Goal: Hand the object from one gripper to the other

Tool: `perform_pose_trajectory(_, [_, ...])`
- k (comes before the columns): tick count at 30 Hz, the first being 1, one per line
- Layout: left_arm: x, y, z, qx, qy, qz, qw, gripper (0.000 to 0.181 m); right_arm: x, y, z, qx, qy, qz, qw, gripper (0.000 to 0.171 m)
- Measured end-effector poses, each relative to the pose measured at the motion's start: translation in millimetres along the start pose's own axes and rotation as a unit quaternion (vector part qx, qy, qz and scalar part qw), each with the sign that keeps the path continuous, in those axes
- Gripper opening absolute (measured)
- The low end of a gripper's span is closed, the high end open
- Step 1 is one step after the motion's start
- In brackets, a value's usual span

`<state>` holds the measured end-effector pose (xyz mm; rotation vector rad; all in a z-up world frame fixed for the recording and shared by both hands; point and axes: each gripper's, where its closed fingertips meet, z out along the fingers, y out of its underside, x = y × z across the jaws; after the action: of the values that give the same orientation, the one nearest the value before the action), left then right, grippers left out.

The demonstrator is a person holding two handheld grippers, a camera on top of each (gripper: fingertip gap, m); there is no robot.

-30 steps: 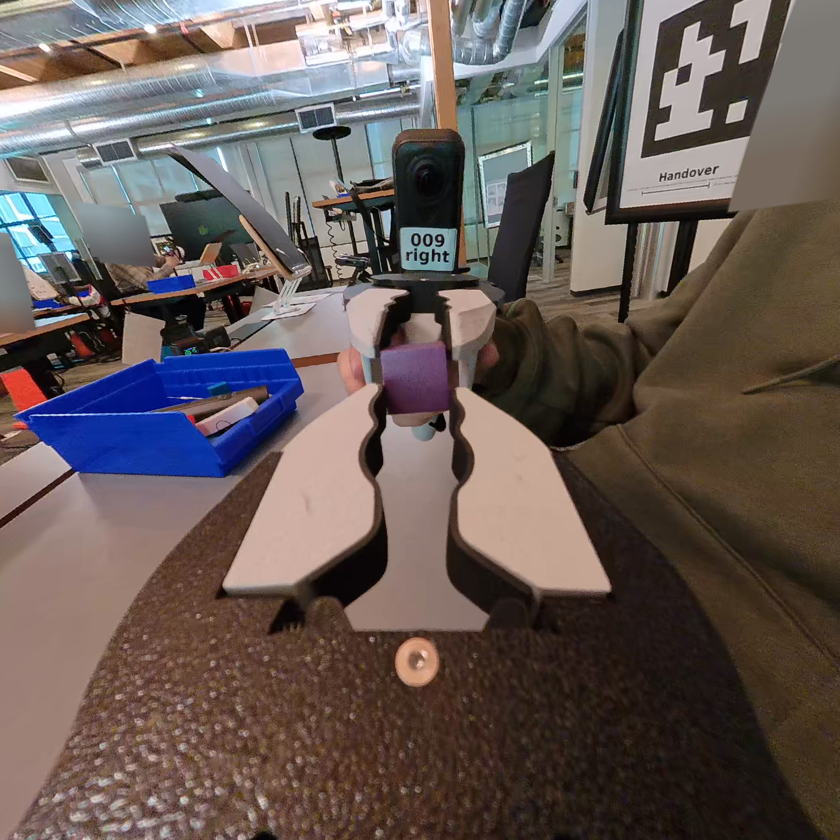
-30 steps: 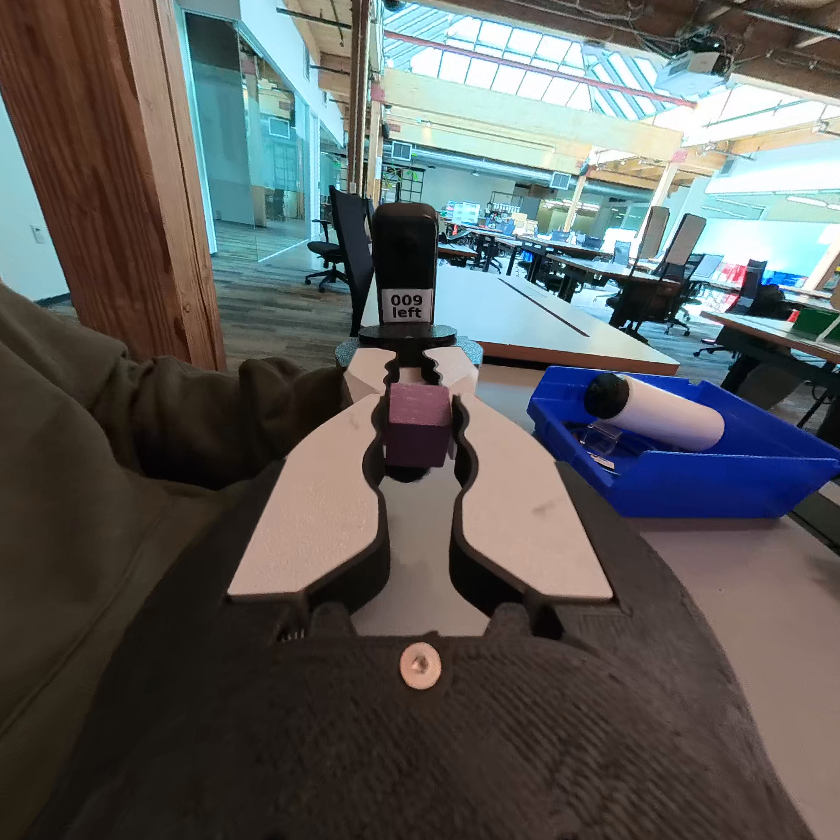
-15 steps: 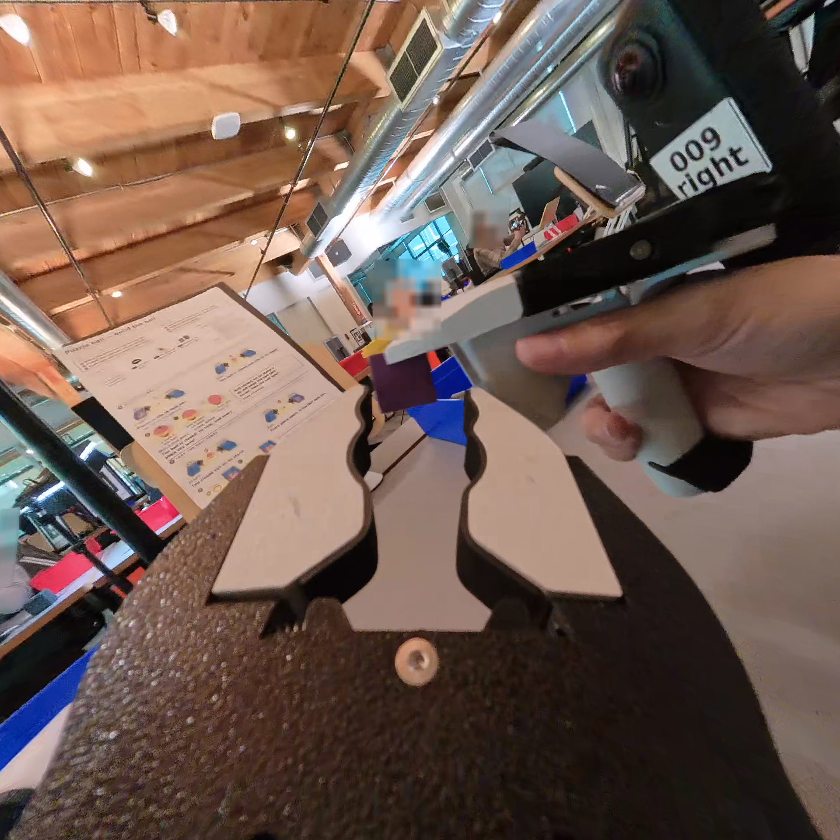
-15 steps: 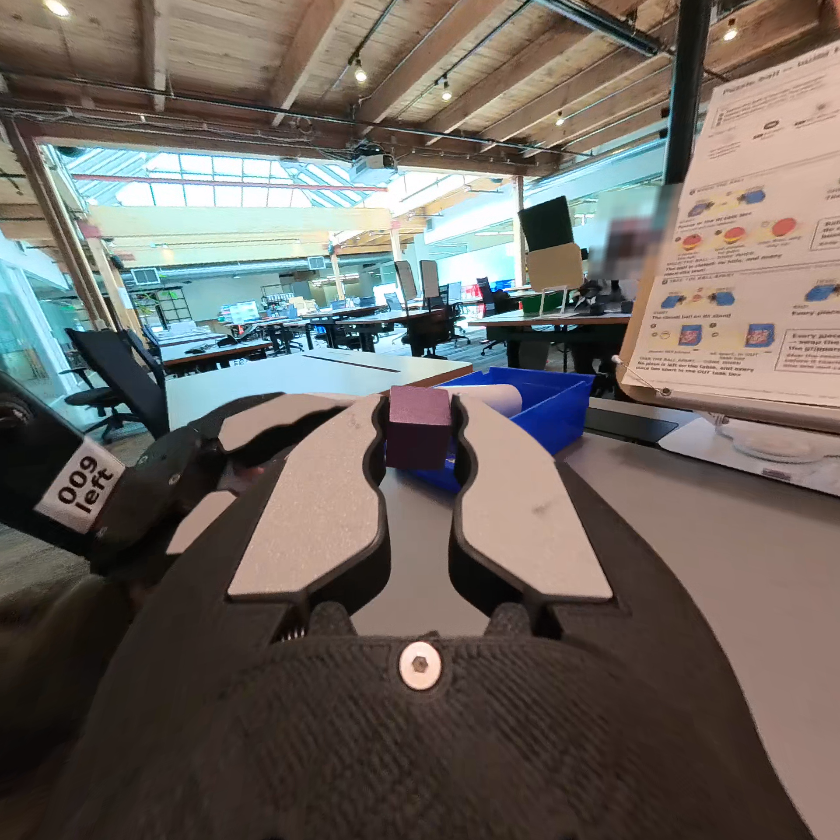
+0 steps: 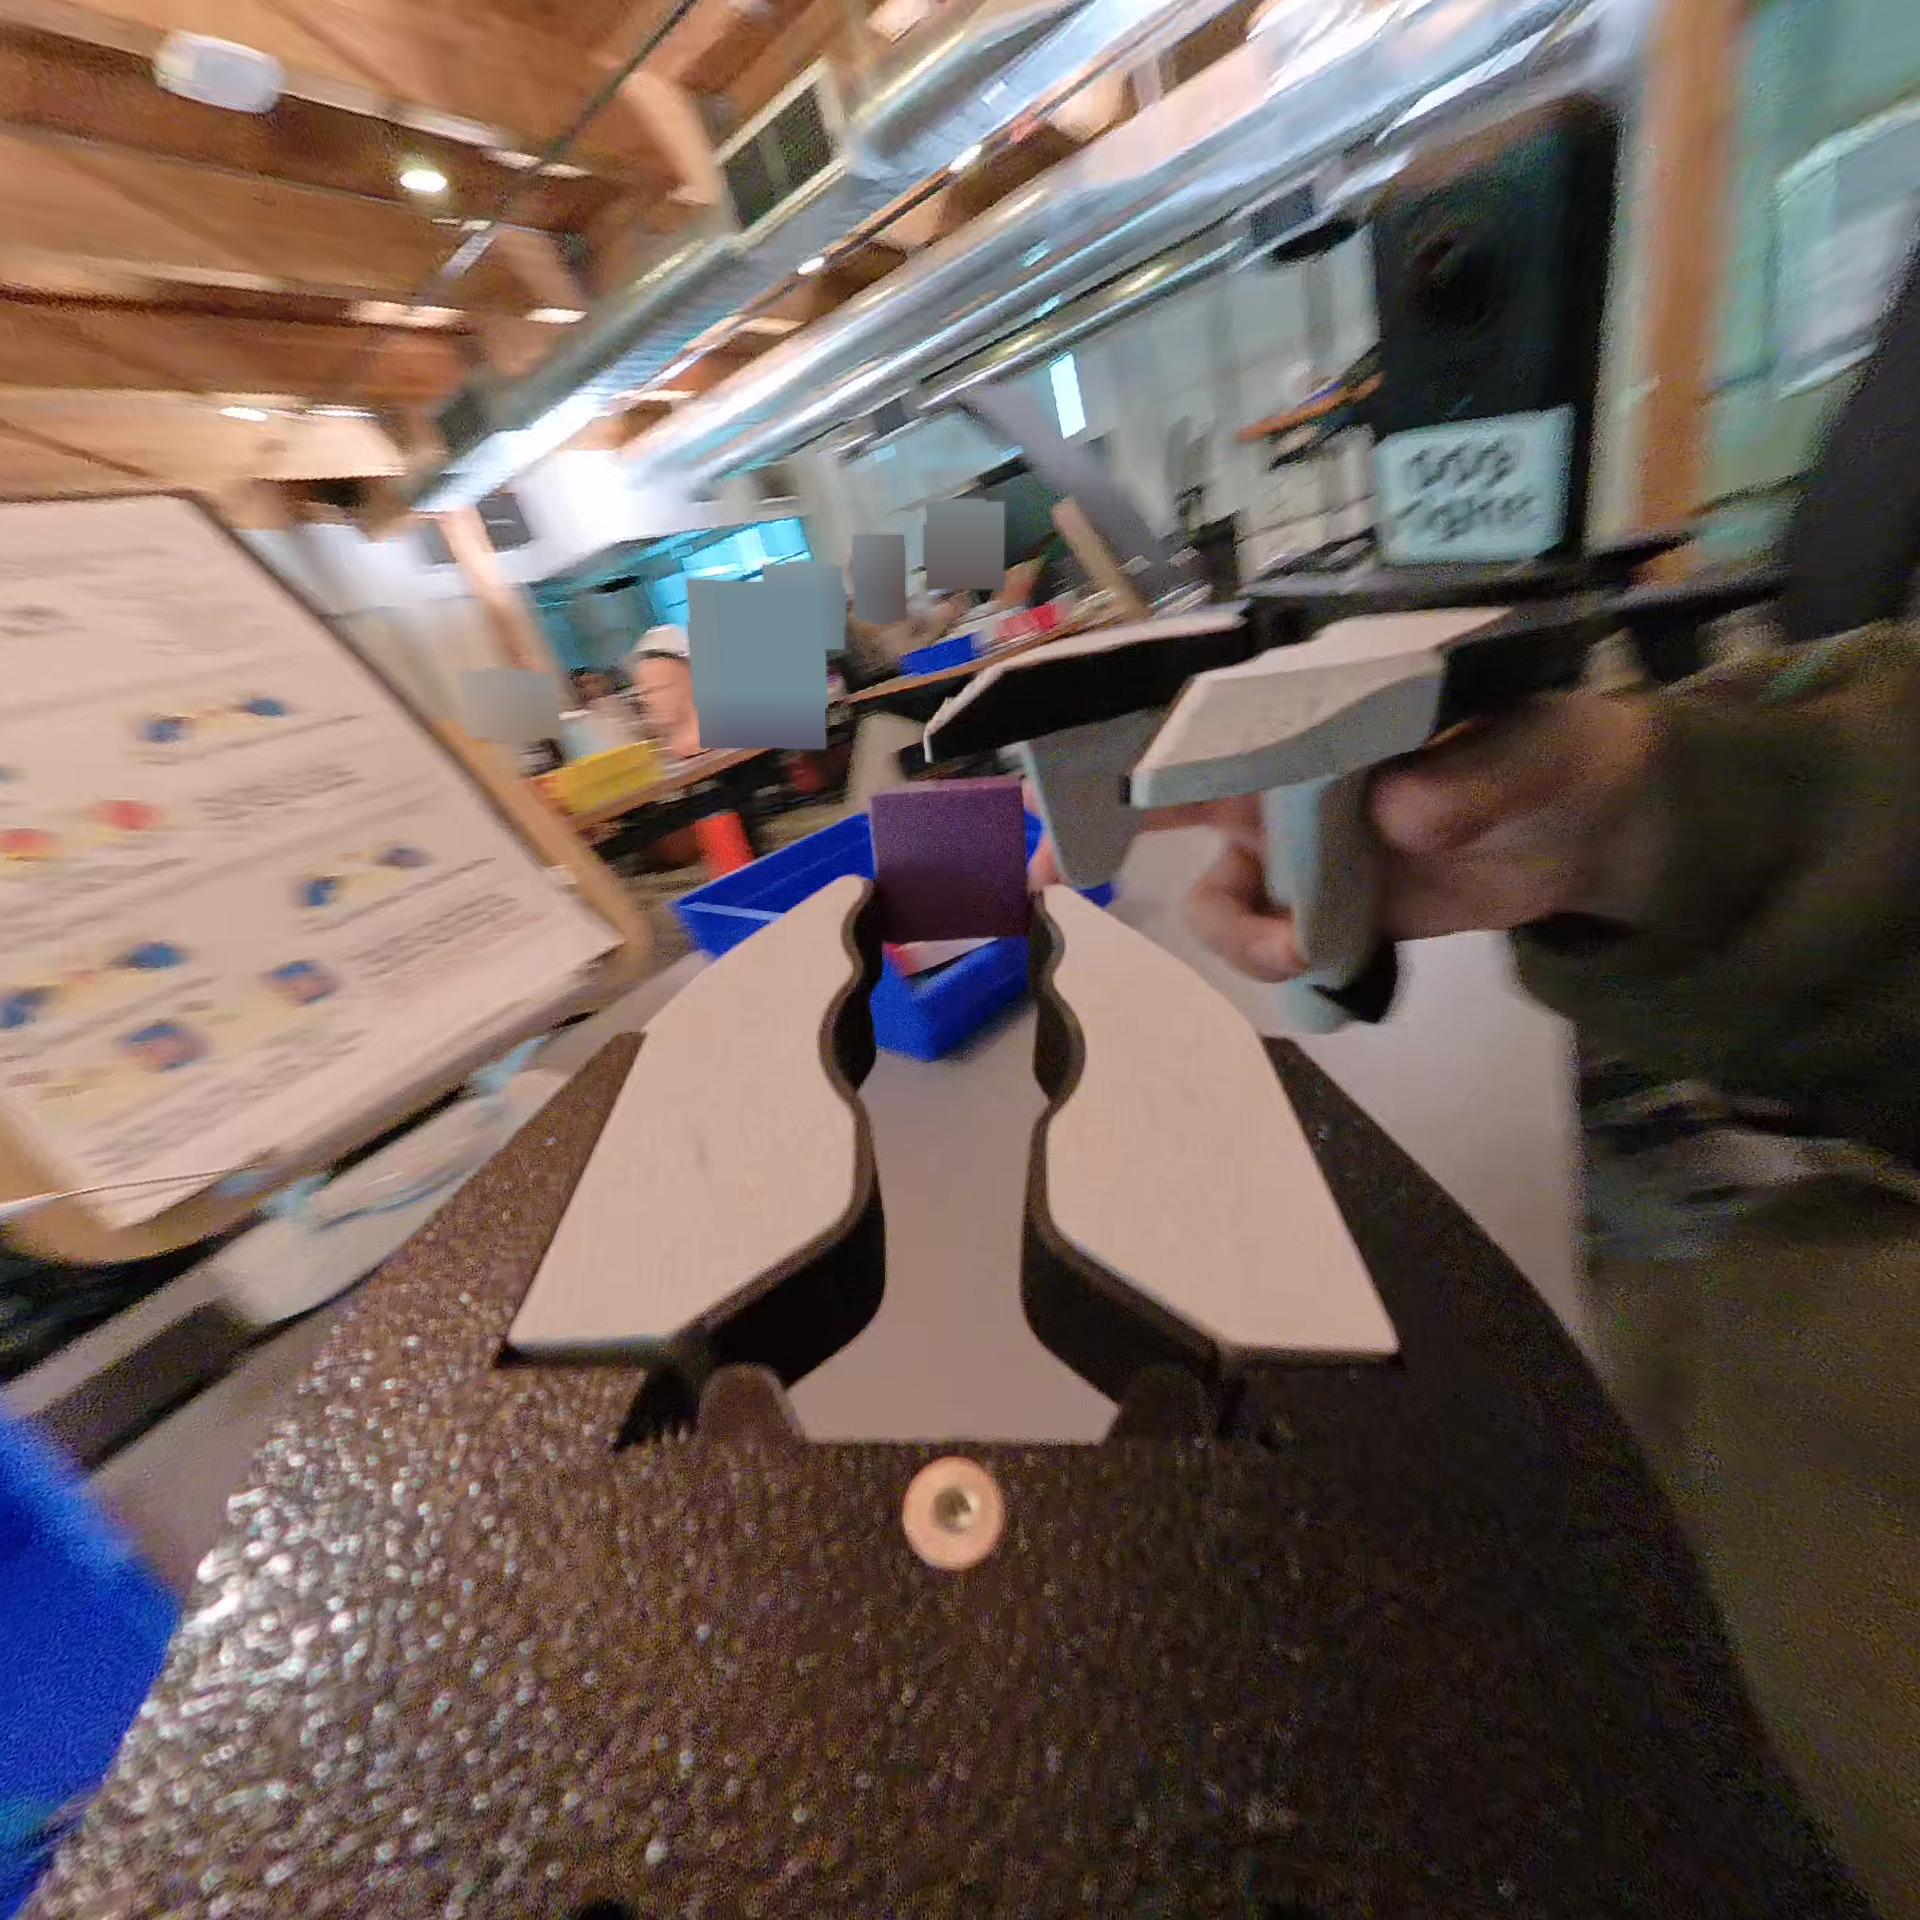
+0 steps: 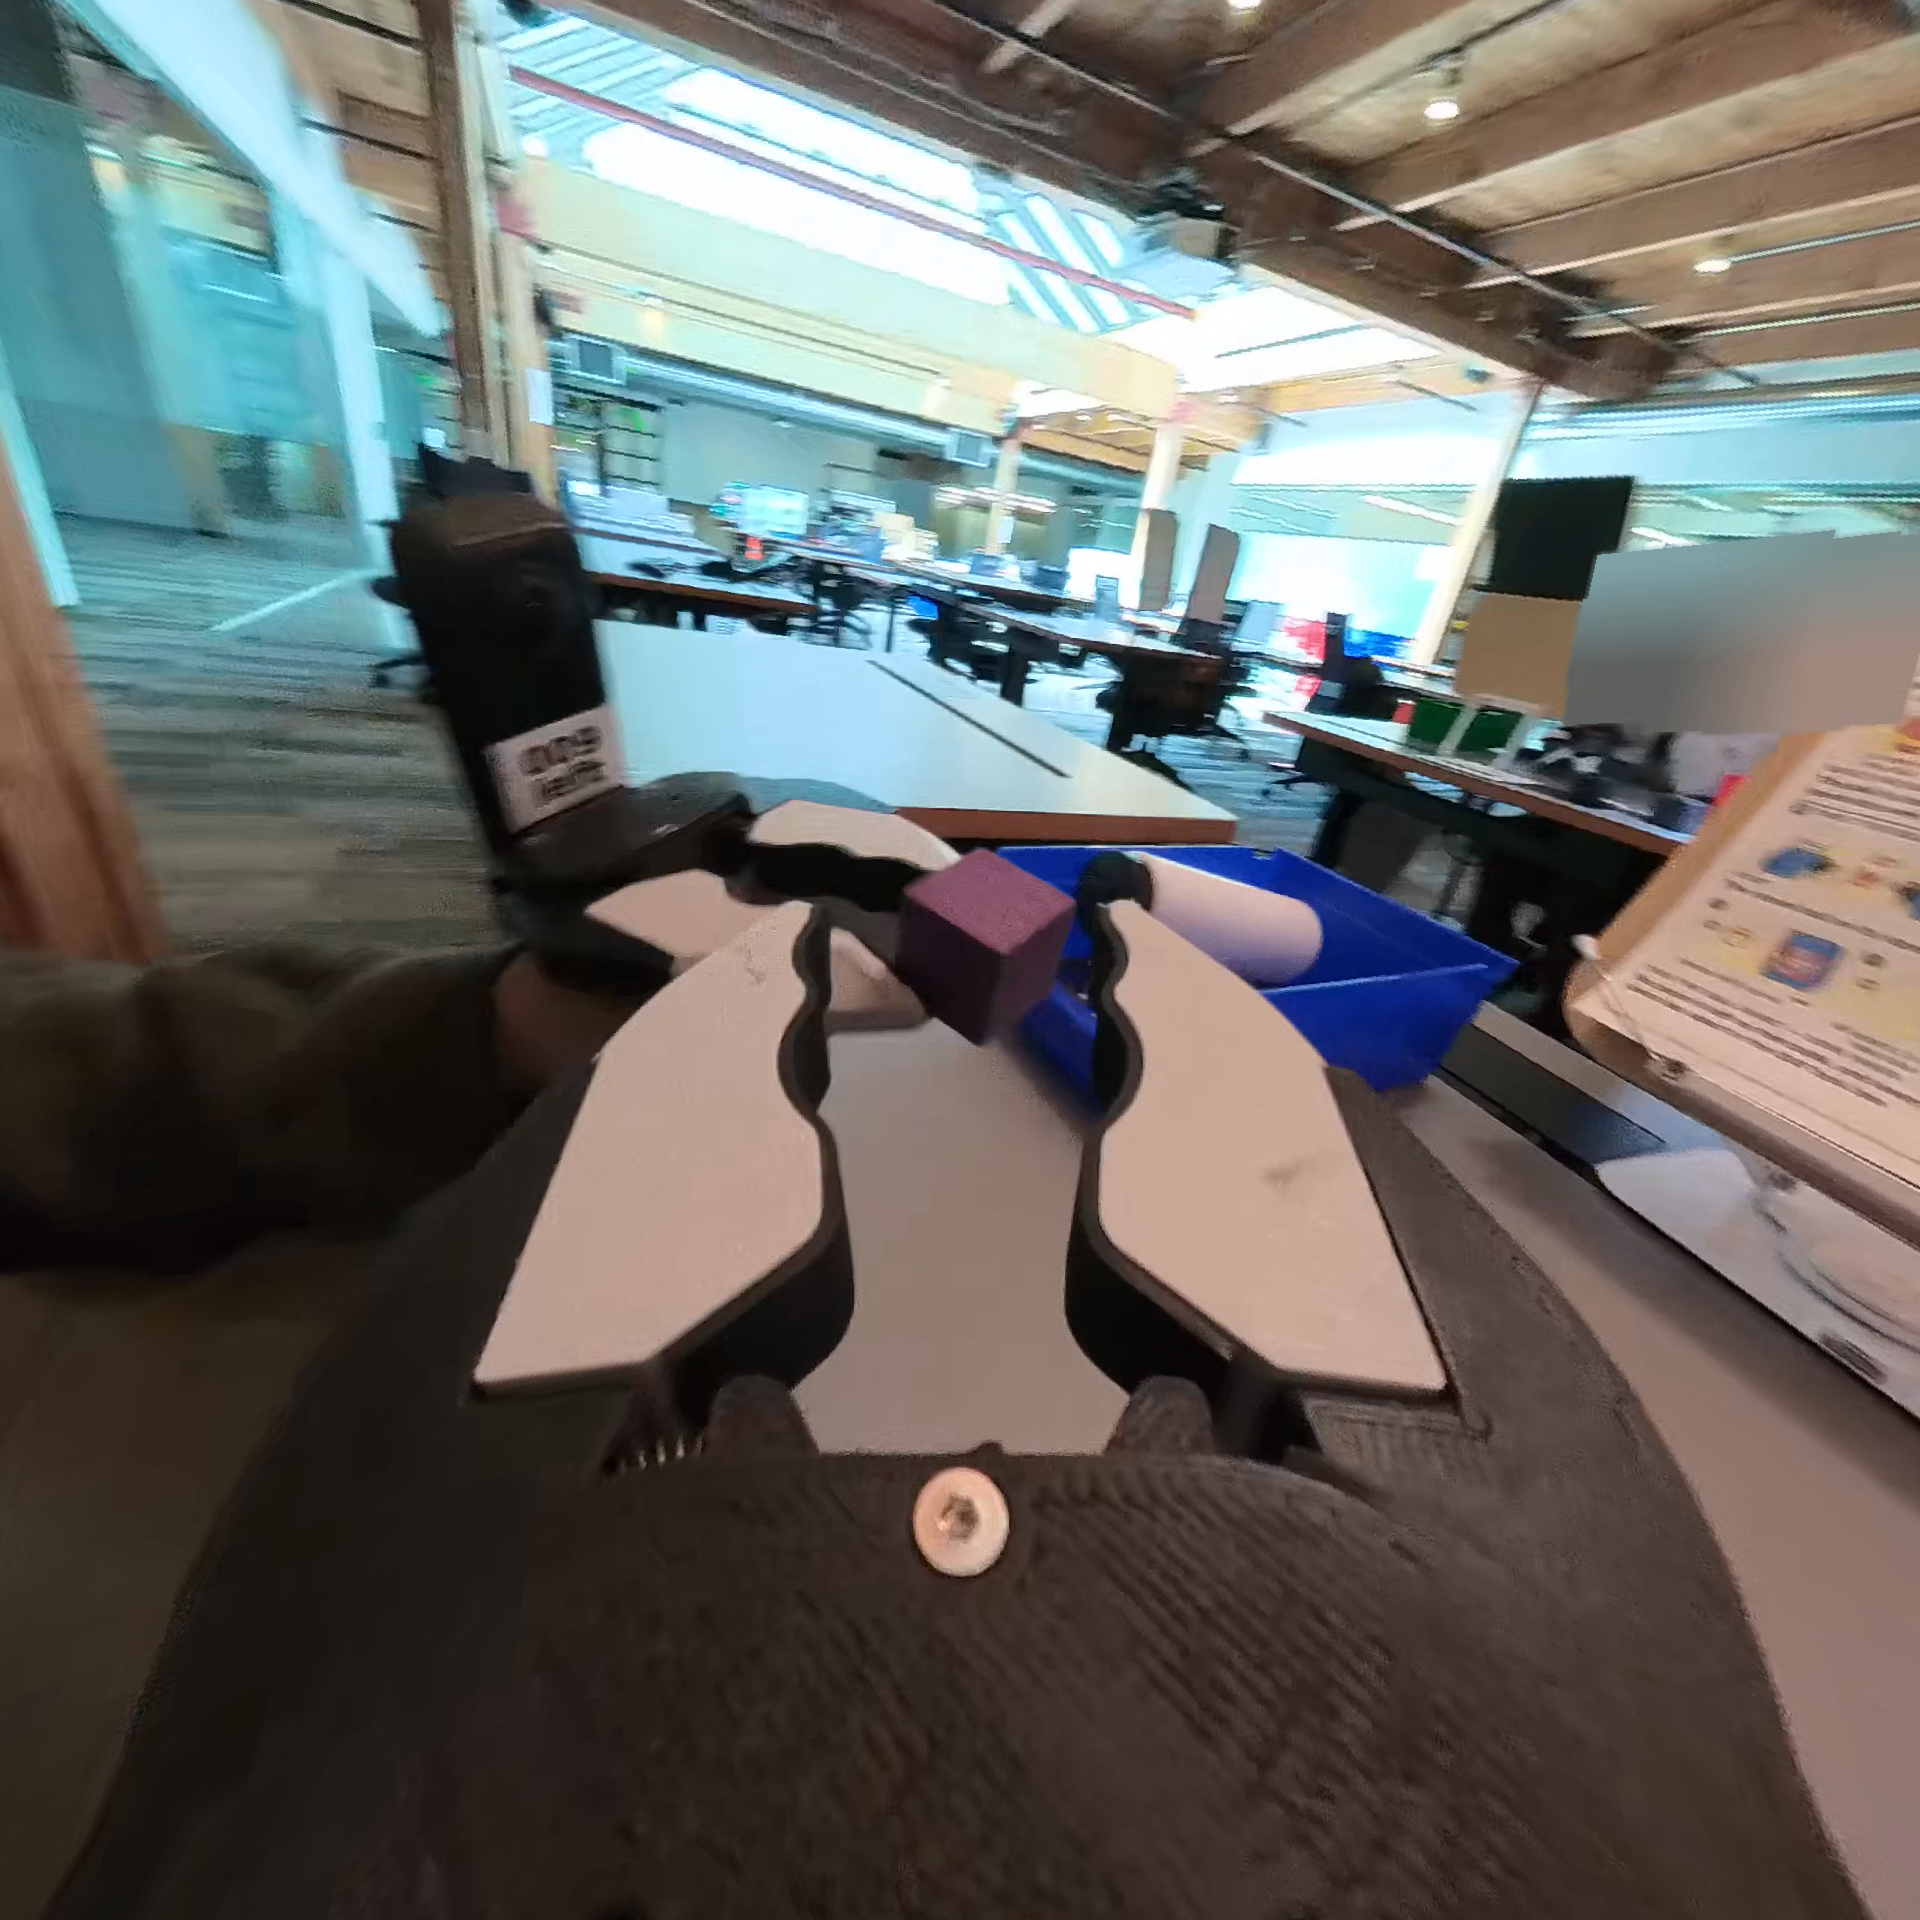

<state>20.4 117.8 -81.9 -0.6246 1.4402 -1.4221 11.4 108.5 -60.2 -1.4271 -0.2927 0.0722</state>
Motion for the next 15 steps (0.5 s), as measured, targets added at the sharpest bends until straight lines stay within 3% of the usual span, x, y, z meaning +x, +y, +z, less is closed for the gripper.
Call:
perform_pose_trajectory(3, [15,-12,-15,0.04,0.129,-0.087,0.987,0.026,-7,-6,-11,0.018,-0.058,0.016,0.998,0.042])
perform_pose_trajectory(7, [33,-9,-29,0.041,0.232,-0.128,0.963,0.026,-20,-5,-11,0.022,-0.112,0.053,0.992,0.038])
perform_pose_trajectory(10, [41,-3,-29,0.033,0.254,-0.121,0.959,0.026,-34,7,-6,-0.008,-0.146,0.051,0.988,0.04])
perform_pose_trajectory(12, [43,1,-28,0.026,0.258,-0.123,0.958,0.026,-38,14,-4,-0.027,-0.151,0.032,0.988,0.029])
perform_pose_trajectory(15, [42,5,-27,0.023,0.257,-0.126,0.958,0.026,-38,16,-3,-0.035,-0.15,0.02,0.988,0.026])
